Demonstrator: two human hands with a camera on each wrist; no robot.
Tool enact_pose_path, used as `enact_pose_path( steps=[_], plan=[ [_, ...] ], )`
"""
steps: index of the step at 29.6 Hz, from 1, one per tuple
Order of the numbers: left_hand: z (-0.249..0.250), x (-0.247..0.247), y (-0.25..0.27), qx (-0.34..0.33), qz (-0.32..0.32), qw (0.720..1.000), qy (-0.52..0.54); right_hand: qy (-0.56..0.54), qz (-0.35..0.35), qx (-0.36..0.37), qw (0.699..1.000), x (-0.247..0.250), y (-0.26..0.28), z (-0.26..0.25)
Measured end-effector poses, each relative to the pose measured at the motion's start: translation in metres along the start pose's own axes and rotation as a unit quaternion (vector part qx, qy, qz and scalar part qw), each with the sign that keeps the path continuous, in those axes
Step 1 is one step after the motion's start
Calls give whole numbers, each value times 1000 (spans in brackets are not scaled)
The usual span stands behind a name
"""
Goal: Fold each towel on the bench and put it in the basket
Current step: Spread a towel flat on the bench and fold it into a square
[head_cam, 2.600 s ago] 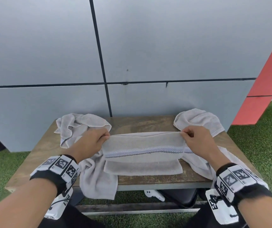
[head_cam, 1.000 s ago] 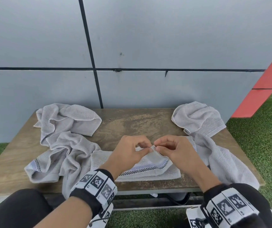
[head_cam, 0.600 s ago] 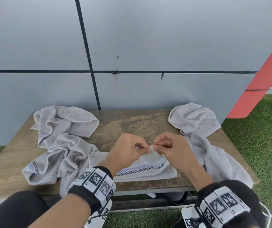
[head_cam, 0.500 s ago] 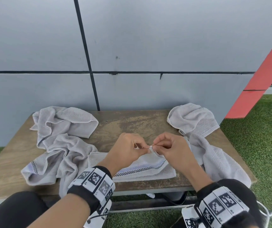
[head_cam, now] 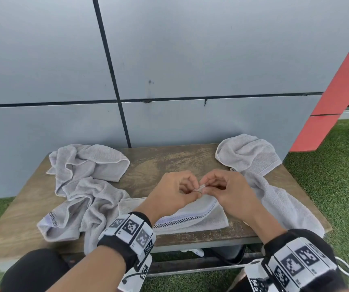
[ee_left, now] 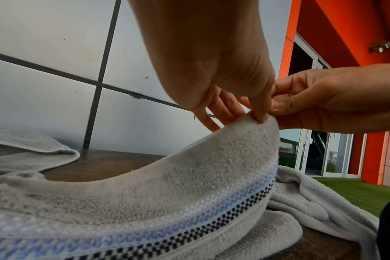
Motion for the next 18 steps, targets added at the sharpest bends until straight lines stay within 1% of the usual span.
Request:
enact_pose_path(
  steps=[3,6,10,15,18],
  plan=[
    [7,5,0,-22,16,1000,-9,-14,23,-3,1000,12,1,-4],
    [8,6,1,-36,25,999,-31,-14,21,-2,1000,17,1,-7],
    [2,7,1,-8,14,999,-49,-19,30,-3,999,21,-1,-10],
    [-13,20,8,40,4,995,-92,-28,48,-6,998,29,-2,-6],
    [-17,29,12,49,11,992,-112,-29,58,-9,998,30,-4,-4]
  ],
)
Point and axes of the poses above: each hand's wrist, its own y-axis away from the middle knuckle, its own x-axis out of the back of the hand, z = x × y, the point moved 9 cm from there along -y, towards the middle knuckle, and after that the axes turned 4 degrees about -x, right-handed, at the moved point
